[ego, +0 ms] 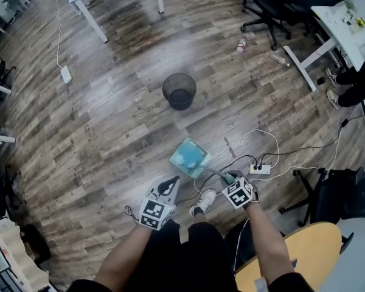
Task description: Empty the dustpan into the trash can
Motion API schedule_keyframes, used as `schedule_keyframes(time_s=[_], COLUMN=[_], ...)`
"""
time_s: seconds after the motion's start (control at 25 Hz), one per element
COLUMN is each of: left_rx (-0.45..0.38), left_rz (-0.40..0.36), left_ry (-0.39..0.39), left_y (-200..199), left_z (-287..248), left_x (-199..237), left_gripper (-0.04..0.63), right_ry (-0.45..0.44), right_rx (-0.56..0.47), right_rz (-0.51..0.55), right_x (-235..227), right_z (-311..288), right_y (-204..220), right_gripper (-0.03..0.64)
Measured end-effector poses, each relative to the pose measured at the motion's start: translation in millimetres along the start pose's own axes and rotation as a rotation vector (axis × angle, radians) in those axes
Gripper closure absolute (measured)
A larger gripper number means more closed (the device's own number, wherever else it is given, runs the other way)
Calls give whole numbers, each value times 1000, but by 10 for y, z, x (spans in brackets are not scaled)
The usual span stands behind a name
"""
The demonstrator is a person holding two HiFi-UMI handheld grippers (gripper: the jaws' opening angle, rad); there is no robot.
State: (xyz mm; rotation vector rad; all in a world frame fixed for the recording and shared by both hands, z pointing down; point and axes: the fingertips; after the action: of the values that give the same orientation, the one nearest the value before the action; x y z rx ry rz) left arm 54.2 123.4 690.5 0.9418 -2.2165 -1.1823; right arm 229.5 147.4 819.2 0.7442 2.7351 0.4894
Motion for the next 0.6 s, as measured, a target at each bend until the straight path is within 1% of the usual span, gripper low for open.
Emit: schedule_keyframes(time_s=[0.08, 0.32, 0.44, 0.6], left_rx=[4, 1, -11, -41], left_rz=[0, 15, 27, 17], left_ry=[-8, -48, -68, -87], left_y=[4, -30, -84, -244], left_z=[38, 176, 236, 320], left_x=[29, 199, 292, 417], left_gripper=[583, 583, 583, 583], right_ry=[17, 92, 132, 188], right_rx=[-34, -151, -204, -274], right_rz=[-44, -218, -275, -372], right_x=[24, 87, 149, 175], right_z=[100, 458, 615, 843], right_y=[-14, -170, -237, -290], right_gripper=[518, 518, 518, 518])
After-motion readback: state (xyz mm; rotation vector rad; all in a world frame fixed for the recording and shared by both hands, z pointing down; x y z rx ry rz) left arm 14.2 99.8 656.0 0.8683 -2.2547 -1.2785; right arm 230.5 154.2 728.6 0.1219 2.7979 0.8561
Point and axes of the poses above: the fingertips, and each gripper's own axes: z backward along the fingers, x to its left, y out of its underside, and after that the axes turned 13 degrees about -z, right-handed
